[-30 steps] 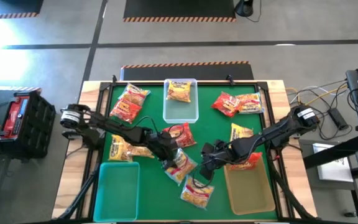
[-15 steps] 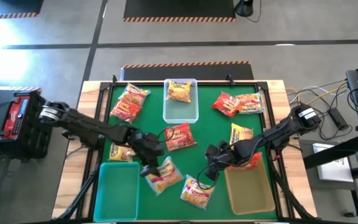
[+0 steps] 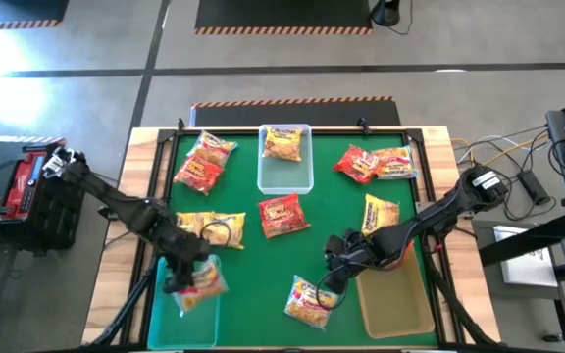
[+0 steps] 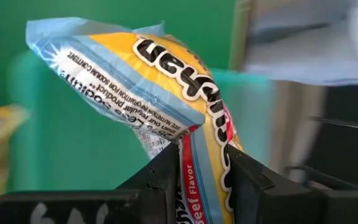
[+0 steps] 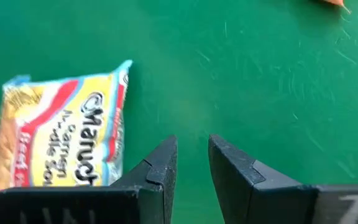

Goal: Sort Maruchan noodles
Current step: Put the blue noodle pack into the blue bin

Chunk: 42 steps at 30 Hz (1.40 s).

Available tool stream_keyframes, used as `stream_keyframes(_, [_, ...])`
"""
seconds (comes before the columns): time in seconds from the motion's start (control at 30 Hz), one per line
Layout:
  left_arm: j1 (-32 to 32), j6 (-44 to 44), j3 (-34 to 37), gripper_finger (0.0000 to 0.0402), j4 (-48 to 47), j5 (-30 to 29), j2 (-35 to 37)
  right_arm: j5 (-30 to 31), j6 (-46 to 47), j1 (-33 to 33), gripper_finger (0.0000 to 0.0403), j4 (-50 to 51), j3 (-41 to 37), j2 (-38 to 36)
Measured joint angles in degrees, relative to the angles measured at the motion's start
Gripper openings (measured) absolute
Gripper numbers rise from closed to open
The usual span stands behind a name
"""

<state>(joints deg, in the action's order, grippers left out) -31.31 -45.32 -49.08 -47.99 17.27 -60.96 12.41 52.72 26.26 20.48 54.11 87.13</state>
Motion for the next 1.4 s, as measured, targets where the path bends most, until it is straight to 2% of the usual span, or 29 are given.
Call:
stream_keyframes(0.1, [-0.97,1.26,0.01,0.0080,-6.47,-6.50,0.98,1.21,1.34,0.00,0.0083,-1.10,0.00,0.00])
stream_keyframes(0.17, [-1.00,1.71,0.02,0.0080,-9.69,-8.21,1.02,1.27,2.46,-0.02,0.0084,-2.04,0.00,0.02])
stream_keyframes(0.4, [-2.95,9.53,0.02,0.0080,-11.48,-4.30,2.13,2.80,5.96,-0.02,0.0079,-2.38,0.00,0.02])
stream_keyframes(0.6, [-3.52,11.33,0.02,0.0080,-15.23,-4.30,3.69,5.68,9.50,-0.02,0.0081,-2.39,0.00,0.02])
stream_keyframes(1.07, [-4.34,14.63,0.17,0.0078,-17.01,-4.22,3.57,5.83,10.66,-0.02,0.0075,-2.59,0.00,0.09])
stream_keyframes(1.27, [-4.39,15.85,1.55,0.0077,-17.14,-7.74,2.42,5.85,10.74,-0.02,0.0079,-2.63,0.00,0.09])
stream_keyframes(1.4, [-4.39,15.49,3.62,0.0077,-16.76,-7.74,0.83,5.87,10.68,-0.02,0.0079,-2.76,0.00,0.09])
